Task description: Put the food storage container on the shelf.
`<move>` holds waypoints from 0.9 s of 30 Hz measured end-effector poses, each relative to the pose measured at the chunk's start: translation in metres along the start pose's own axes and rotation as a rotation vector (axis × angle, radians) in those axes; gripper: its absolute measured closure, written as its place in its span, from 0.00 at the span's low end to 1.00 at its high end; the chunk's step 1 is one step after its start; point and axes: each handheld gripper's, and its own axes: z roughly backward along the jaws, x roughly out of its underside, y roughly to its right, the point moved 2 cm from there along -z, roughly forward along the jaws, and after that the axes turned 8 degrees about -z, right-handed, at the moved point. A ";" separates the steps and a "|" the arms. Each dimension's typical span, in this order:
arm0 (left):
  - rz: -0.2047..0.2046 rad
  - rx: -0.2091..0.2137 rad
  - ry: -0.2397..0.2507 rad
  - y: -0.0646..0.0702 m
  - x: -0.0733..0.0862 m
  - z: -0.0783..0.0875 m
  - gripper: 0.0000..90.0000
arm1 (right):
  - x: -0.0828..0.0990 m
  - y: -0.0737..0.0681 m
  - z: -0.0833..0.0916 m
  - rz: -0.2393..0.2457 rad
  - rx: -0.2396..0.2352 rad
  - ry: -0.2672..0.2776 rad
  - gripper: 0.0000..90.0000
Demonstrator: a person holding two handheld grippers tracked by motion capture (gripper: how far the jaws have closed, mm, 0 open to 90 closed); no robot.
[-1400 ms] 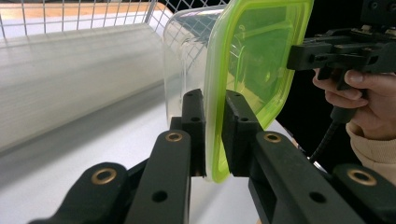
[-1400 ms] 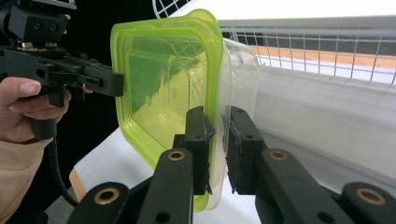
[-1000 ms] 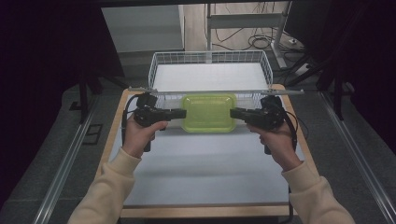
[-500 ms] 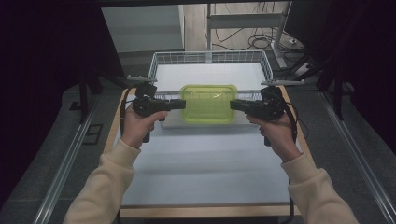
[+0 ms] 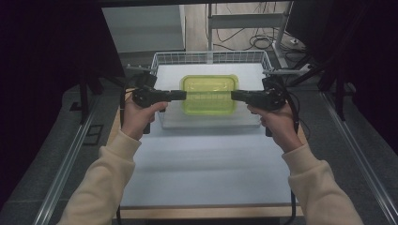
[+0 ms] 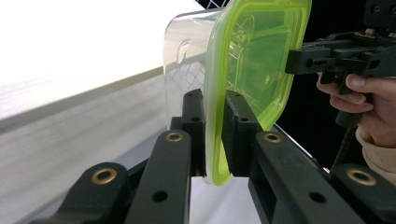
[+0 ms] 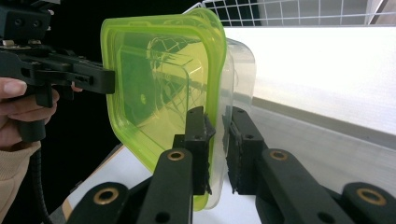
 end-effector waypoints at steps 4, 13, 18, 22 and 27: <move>-0.003 -0.005 0.001 -0.003 -0.008 0.001 0.90 | -0.006 0.002 -0.003 -0.007 -0.004 0.000 0.89; -0.004 -0.011 0.006 -0.013 -0.023 0.000 0.90 | -0.025 0.005 -0.008 -0.010 -0.005 0.000 0.89; -0.007 -0.023 0.006 -0.019 -0.031 -0.006 0.90 | -0.035 0.011 -0.014 -0.031 0.007 -0.010 0.89; 0.016 -0.022 0.003 -0.030 -0.037 -0.014 0.90 | -0.044 0.017 -0.019 -0.049 0.020 -0.001 0.89; 0.047 -0.005 -0.005 -0.046 -0.040 -0.025 0.90 | -0.052 0.026 -0.028 -0.069 0.042 -0.010 0.89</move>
